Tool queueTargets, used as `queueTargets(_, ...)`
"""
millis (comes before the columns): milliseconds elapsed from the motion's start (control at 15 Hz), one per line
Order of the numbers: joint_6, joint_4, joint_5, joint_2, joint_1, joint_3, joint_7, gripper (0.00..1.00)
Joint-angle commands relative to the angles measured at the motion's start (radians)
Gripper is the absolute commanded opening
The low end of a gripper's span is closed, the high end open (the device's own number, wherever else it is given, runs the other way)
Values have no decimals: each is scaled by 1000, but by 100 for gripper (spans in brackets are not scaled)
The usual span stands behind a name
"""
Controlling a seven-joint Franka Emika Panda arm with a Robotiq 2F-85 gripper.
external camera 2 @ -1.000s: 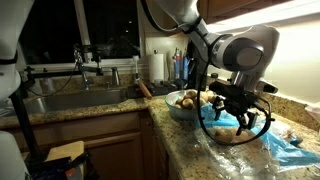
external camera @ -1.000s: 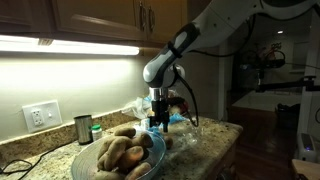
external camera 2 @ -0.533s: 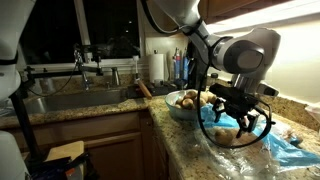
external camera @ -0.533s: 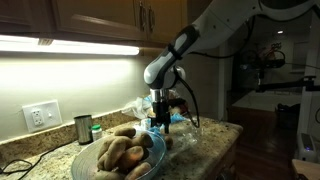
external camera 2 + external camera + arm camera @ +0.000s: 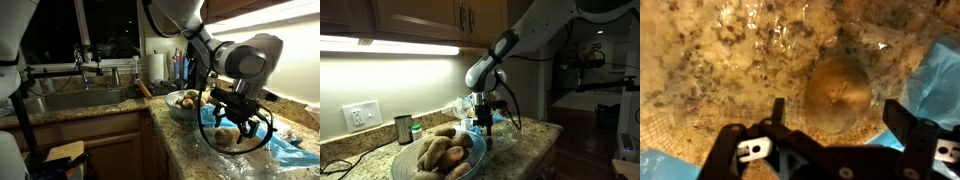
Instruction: Move potato from the plastic bag into the clear bowl
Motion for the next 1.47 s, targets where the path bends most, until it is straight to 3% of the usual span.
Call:
queueTargets(0, -26, 9, -12, 6, -14, 2, 2, 100)
queueTargets(67, -25, 7, -12, 6, -15, 2, 2, 100)
queueTargets(200, -20, 2, -12, 2, -16, 2, 0, 74)
queueTargets(600, -19, 1, -14, -1, -18, 2, 0, 35)
queueTargets(1400, 62, -100, -8, -135, -12, 7, -15, 35)
